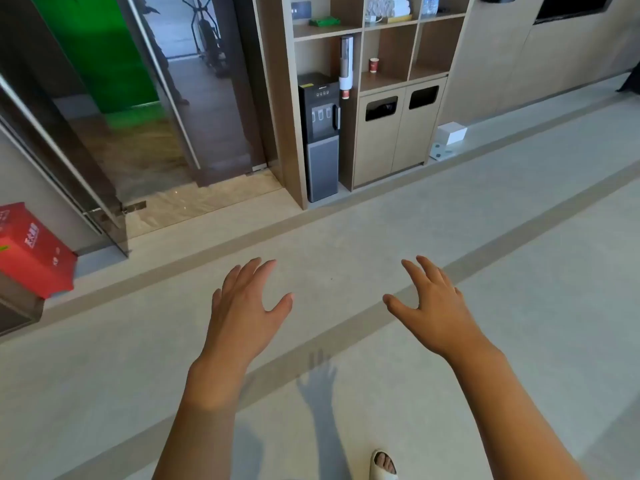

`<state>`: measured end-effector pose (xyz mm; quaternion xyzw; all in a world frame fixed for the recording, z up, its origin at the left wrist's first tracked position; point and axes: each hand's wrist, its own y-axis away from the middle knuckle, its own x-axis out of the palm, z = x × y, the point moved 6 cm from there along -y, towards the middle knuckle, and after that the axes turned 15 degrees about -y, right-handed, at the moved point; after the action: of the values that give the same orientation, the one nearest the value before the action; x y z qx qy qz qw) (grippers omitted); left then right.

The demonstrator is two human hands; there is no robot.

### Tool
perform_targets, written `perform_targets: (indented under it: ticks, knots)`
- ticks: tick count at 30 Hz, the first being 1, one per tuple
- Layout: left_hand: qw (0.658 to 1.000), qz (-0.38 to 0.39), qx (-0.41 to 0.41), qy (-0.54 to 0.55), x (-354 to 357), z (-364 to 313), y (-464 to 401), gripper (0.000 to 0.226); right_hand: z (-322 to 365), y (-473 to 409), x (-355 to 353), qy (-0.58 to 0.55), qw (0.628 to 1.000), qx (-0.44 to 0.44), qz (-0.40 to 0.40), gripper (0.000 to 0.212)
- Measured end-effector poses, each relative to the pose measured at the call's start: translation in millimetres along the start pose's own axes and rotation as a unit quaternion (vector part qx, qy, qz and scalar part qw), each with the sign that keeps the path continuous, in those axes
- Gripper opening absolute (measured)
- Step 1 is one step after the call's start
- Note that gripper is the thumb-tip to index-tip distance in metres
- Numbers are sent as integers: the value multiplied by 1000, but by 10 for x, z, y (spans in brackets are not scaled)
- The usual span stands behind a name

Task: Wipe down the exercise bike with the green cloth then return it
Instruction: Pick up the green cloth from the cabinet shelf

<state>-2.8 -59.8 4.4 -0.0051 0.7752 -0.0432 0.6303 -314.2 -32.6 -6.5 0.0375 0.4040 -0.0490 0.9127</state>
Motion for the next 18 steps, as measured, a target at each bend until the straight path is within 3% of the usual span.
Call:
perform_targets:
  ticks: [9, 18]
  knots:
    - [1000, -30, 3, 10, -13, -693, -840, 66, -289, -1066, -450, -23, 999, -25, 24, 81]
    - [999, -28, -12, 10, 40, -854, -1554, 64, -455, -1889, -451, -42, 997, -40, 43, 83]
